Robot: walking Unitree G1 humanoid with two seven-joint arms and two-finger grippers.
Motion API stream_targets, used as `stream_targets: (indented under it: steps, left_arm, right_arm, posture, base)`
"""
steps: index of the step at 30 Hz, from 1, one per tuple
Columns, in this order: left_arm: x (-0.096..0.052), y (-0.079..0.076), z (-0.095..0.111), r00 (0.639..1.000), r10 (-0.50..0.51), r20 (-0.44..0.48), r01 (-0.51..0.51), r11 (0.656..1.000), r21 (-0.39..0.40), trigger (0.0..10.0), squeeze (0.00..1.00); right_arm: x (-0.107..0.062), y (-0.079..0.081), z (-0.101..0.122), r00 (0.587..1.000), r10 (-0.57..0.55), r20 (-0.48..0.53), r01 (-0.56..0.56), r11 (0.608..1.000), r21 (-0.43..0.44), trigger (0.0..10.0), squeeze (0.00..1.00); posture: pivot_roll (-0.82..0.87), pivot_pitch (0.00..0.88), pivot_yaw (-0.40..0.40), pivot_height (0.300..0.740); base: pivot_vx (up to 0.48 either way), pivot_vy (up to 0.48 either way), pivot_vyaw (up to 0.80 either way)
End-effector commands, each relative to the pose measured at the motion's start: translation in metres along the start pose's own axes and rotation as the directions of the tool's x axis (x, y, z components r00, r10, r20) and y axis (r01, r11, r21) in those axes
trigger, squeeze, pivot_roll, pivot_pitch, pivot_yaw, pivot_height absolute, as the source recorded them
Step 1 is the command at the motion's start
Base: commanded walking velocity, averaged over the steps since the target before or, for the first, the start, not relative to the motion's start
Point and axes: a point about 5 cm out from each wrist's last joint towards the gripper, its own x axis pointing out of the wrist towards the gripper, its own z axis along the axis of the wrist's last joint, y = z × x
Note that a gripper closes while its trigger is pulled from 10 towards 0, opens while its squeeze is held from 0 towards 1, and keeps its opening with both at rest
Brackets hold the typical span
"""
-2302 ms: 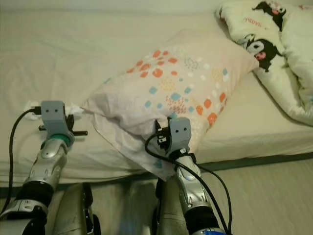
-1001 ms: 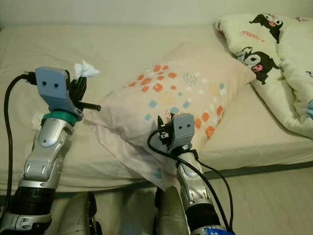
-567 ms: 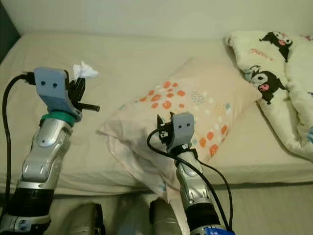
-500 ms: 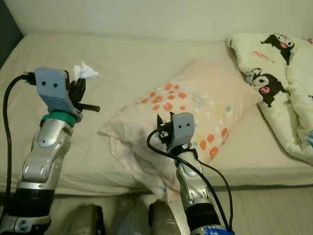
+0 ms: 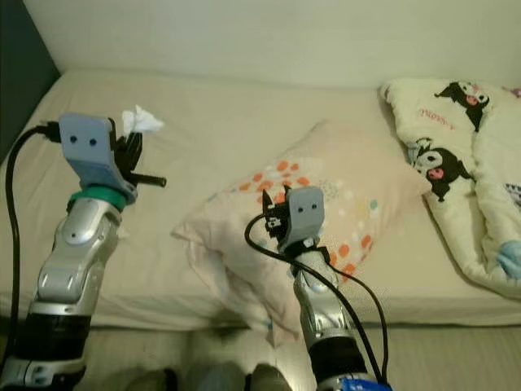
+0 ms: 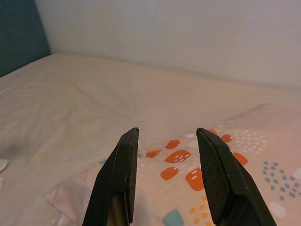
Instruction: Clean up the room
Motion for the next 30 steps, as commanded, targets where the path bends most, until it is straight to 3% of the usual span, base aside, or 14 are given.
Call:
stream_targets:
  steps: [1,17,30]
  left_arm:
    - [-0.0029,0.0009,-0.0042,1.000,0.008,-0.023,-0.008,1.000,-0.002,10.0,0.00]
    - [-0.0042,0.0011,-0.0051,1.000,0.008,-0.026,-0.008,1.000,0.007,10.0,0.00]
    - [-0.0042,0.0020,-0.0056,1.000,0.013,-0.028,-0.013,1.000,0.016,10.0,0.00]
  right_arm:
    - [-0.0019,-0.0028,-0.0026,1.000,-0.013,-0.016,0.013,1.000,-0.003,10.0,0.00]
    - [-0.0015,-0.0002,-0.0027,1.000,-0.004,-0.015,0.004,1.000,-0.001,10.0,0.00]
    - [-0.0010,0.0005,-0.0032,1.000,0.000,-0.016,0.000,1.000,-0.001,10.0,0.00]
  posture:
    - [-0.03,0.069,-0.023,0.740]
    - [-0.03,0.068,-0.022,0.740]
    - [-0.03,0.065,-0.022,0.740]
  base:
    - [0.000,0.000,0.00]
    - [0.000,0.000,0.00]
    - [-0.300,0.000,0.00]
